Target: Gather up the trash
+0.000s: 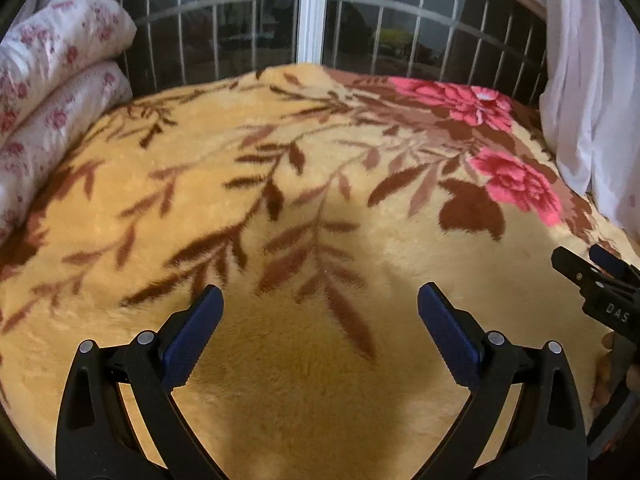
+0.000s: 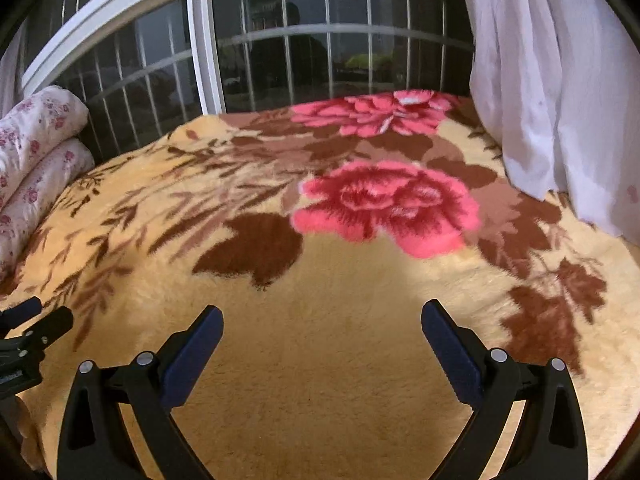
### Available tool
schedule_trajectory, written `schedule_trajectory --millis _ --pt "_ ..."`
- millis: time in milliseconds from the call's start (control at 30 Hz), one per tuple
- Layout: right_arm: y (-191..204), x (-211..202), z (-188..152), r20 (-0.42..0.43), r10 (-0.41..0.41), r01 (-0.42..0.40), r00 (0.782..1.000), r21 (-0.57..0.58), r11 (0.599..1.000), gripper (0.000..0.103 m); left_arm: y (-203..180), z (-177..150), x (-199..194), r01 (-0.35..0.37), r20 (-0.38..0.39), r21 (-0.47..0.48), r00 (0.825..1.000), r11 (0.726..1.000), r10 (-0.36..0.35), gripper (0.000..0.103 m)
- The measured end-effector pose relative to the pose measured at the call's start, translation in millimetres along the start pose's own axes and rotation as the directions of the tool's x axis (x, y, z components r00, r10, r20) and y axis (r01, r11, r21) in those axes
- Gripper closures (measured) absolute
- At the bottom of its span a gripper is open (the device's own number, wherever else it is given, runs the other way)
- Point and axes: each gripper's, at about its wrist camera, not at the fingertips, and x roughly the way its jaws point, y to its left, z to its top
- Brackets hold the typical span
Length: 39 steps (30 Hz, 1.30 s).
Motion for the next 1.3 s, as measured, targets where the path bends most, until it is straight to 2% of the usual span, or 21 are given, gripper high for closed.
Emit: schedule_trajectory --millis 200,367,800,1300 --pt "-4.7 10.7 -6.0 -0.035 -0.003 0.004 0.999 0.033 0.999 0.005 -2.6 -3.1 6.7 -0.013 -0.012 0.013 1.000 1.000 0.013 0.008" --pt "-1.1 13.1 -6.7 -0.044 -0.017 0.017 0.999 0.013 1.000 0.005 -6.2 -4.8 11.3 -0.027 -0.025 0.035 0.999 0.999 0.028 0.008" --pt "-1.4 15.4 -8.4 -0.055 -0.018 0.019 0.998 0.013 1.000 0.005 -1.1 -4.8 15.3 -0.007 -0.051 -0.009 0.999 1.000 0.006 0.008" --pt "-2.1 16.2 -8.6 -0.057 -0.015 0.016 0.998 0.014 1.000 0.005 -1.8 -5.2 18.3 0.006 -0.062 -0.002 0.998 1.000 -0.006 0.008"
